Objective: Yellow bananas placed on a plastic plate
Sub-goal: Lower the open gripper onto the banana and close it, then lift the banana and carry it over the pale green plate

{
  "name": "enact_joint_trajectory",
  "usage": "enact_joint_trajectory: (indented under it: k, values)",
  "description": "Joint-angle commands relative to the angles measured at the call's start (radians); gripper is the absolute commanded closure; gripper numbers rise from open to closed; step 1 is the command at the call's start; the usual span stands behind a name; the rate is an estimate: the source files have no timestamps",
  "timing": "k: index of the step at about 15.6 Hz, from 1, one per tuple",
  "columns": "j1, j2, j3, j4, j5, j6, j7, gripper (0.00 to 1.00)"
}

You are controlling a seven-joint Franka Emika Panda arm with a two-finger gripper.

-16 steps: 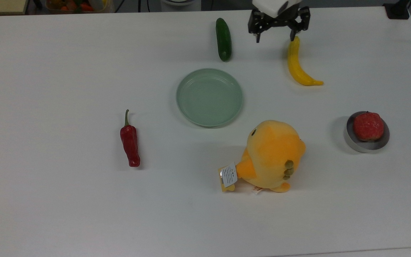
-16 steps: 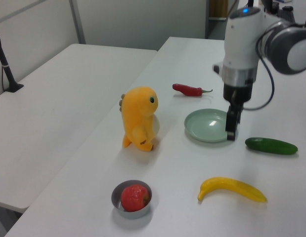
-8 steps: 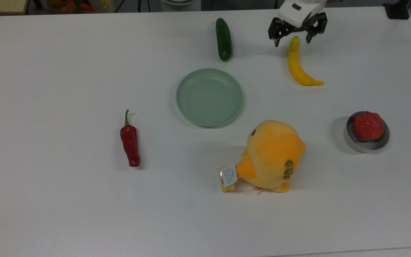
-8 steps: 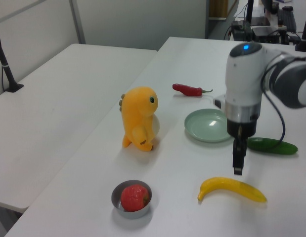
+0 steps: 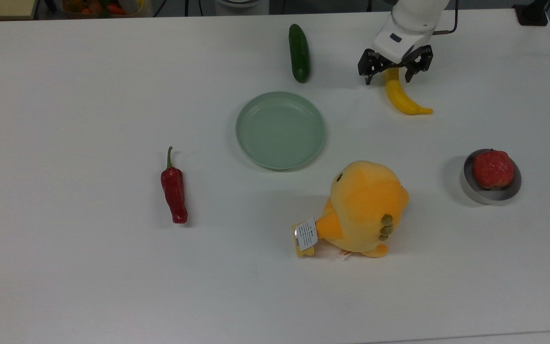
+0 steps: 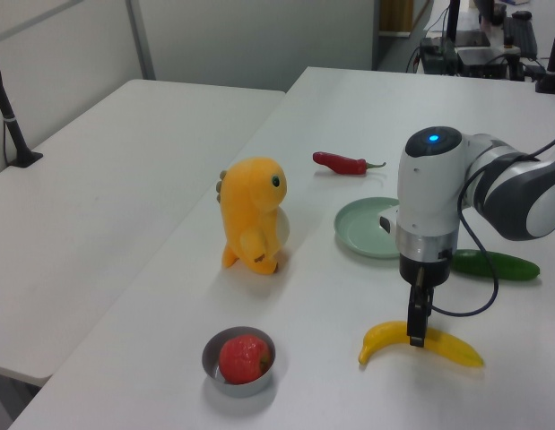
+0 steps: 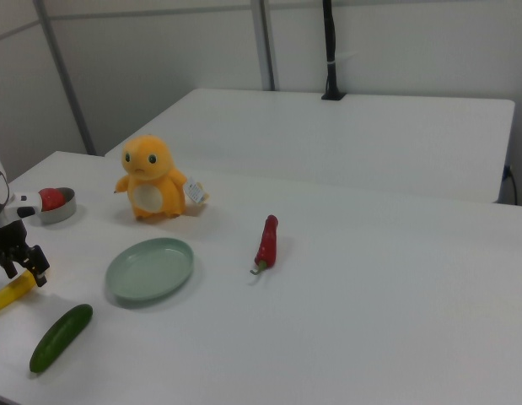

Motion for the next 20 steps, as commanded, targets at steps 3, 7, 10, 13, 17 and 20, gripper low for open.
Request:
enact_joint_trajectory:
  k: [3, 7, 10, 13, 17, 20]
  values:
    - [0.012, 0.021, -0.005, 0.015, -0.036, 0.026, 0.031, 0.48]
    - [0.010, 0.021, -0.003, 0.017, -0.044, 0.029, 0.031, 0.80]
    - [0.010, 0.021, -0.005, 0.018, -0.049, 0.032, 0.031, 0.85]
    - [0.009, 0.019, -0.005, 0.021, -0.062, 0.032, 0.031, 0.85]
    - [-0.003, -0.001, -0.005, 0.055, -0.088, 0.018, 0.029, 0.85]
    - [-0.065, -0.030, -0.014, 0.058, -0.134, 0.015, 0.028, 0.85]
